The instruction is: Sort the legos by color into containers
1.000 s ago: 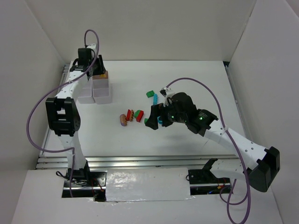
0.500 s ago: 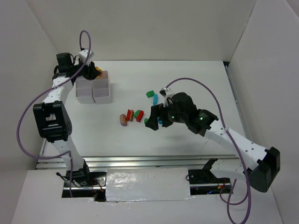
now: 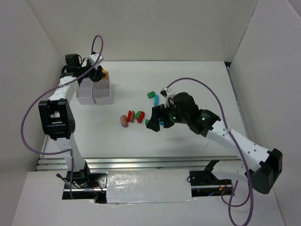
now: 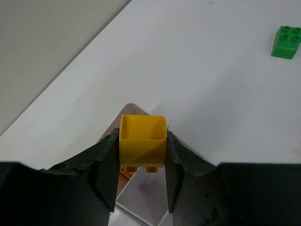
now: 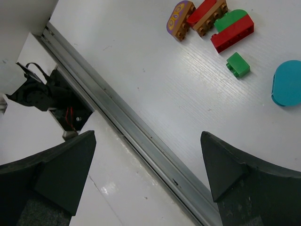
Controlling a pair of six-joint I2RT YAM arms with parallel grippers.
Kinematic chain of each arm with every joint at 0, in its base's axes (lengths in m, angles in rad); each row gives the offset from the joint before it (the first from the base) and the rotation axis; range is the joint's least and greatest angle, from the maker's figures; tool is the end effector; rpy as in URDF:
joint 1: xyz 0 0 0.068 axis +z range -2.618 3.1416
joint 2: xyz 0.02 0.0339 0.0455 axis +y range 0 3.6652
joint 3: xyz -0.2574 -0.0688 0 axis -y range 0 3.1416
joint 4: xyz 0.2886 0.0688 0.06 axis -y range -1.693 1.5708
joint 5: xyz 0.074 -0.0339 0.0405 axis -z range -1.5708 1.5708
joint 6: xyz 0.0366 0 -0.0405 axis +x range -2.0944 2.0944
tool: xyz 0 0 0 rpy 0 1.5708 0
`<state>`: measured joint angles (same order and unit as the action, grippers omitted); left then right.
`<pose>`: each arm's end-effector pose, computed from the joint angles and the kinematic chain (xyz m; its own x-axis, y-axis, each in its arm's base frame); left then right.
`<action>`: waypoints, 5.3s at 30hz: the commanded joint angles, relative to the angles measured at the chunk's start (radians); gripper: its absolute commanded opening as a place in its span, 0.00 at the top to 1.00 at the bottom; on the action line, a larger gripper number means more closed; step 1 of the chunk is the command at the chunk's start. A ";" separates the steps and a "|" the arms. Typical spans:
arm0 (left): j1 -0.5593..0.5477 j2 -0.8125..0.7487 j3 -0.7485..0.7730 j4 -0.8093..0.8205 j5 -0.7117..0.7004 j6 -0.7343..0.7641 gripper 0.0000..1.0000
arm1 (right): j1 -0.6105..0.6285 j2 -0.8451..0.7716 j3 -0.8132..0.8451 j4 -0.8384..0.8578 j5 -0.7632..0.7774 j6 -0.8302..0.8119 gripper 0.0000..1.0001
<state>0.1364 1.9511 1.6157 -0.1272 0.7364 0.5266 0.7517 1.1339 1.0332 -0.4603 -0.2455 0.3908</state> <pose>0.4970 0.0434 0.2690 -0.1336 0.3575 -0.9243 0.6499 0.7357 0.1906 0.2109 0.2093 0.3191 -0.6690 -0.1195 -0.7336 -0.6034 0.6637 0.4421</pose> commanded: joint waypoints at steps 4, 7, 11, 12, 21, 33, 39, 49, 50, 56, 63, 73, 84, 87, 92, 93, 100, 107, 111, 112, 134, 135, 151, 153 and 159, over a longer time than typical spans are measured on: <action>-0.008 0.035 0.049 0.049 -0.057 0.062 1.00 | -0.006 -0.002 0.045 -0.020 -0.021 -0.021 0.00; -0.008 0.048 0.049 0.064 -0.063 0.049 1.00 | -0.005 -0.005 0.044 -0.020 -0.020 -0.021 0.00; -0.008 0.042 0.007 0.118 -0.075 0.027 0.94 | -0.008 -0.008 0.039 -0.015 -0.015 -0.020 0.00; -0.009 0.042 0.003 0.120 -0.089 0.024 0.93 | -0.005 -0.011 0.038 -0.009 -0.015 -0.020 0.00; -0.006 0.051 -0.023 0.136 -0.075 0.033 0.84 | -0.006 0.003 0.037 0.005 -0.032 -0.010 0.00; -0.003 0.005 -0.112 0.181 -0.068 -0.008 0.01 | -0.005 -0.016 0.007 0.032 -0.041 0.006 0.00; -0.003 -0.035 -0.103 0.158 -0.065 -0.023 0.01 | -0.003 -0.014 0.005 0.037 -0.046 0.006 0.00; 0.005 -0.222 -0.084 0.169 -0.291 -0.397 0.00 | -0.006 0.053 0.013 0.048 0.006 0.040 0.00; 0.005 -0.244 -0.054 0.135 -0.360 -0.471 0.00 | -0.005 0.072 0.040 0.017 0.041 0.048 0.00; 0.038 -0.350 0.116 -0.268 -0.508 -0.825 0.00 | -0.006 0.257 0.159 -0.119 0.242 0.192 0.00; 0.048 -0.650 -0.187 -0.247 -0.654 -1.149 0.01 | -0.006 0.510 0.309 -0.216 0.373 0.276 0.06; 0.046 -0.814 -0.359 -0.361 -0.520 -1.212 0.00 | 0.000 0.682 0.369 -0.184 0.451 0.338 0.35; -0.061 -0.952 -0.428 -0.469 -0.577 -1.127 0.01 | 0.008 0.796 0.396 -0.152 0.450 0.353 0.35; -0.073 -0.962 -0.430 -0.474 -0.577 -1.113 0.00 | 0.014 0.808 0.401 -0.144 0.454 0.368 0.35; -0.093 -0.965 -0.447 -0.473 -0.566 -1.103 0.00 | 0.024 0.834 0.404 -0.140 0.457 0.385 0.35; -0.101 -0.963 -0.447 -0.474 -0.565 -1.100 0.00 | 0.024 0.839 0.407 -0.140 0.454 0.390 0.35; -0.129 -0.946 -0.433 -0.471 -0.568 -1.077 0.00 | 0.055 0.791 0.390 -0.080 0.476 0.335 0.36; -0.170 -0.926 -0.435 -0.454 -0.528 -1.065 0.01 | 0.054 0.869 0.475 -0.130 0.476 0.206 0.35; -0.172 -0.936 -0.444 -0.453 -0.526 -1.059 0.01 | 0.048 0.863 0.441 -0.094 0.451 0.198 0.36; -0.172 -0.937 -0.447 -0.454 -0.526 -1.057 0.00 | 0.048 0.863 0.433 -0.094 0.459 0.204 0.38; -0.172 -0.925 -0.450 -0.468 -0.516 -1.047 0.00 | 0.049 0.897 0.389 -0.046 0.489 0.237 0.91; -0.172 -0.923 -0.445 -0.468 -0.513 -1.047 0.01 | 0.048 0.880 0.387 -0.047 0.492 0.237 0.92; -0.369 -0.666 -0.197 -0.583 -0.321 -1.194 0.01 | 0.054 0.247 0.113 0.222 -0.009 -0.136 1.00; -0.426 -0.633 -0.151 -0.589 -0.321 -1.250 0.00 | 0.052 0.224 0.113 0.227 -0.044 -0.148 1.00; -0.521 -0.595 -0.105 -0.551 -0.244 -1.381 0.02 | 0.054 0.112 0.056 0.341 0.009 -0.124 0.98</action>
<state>-0.3500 1.3449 1.4635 -0.7033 0.4309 -0.7609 0.8009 1.3167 1.1080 -0.2119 -0.2474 0.2825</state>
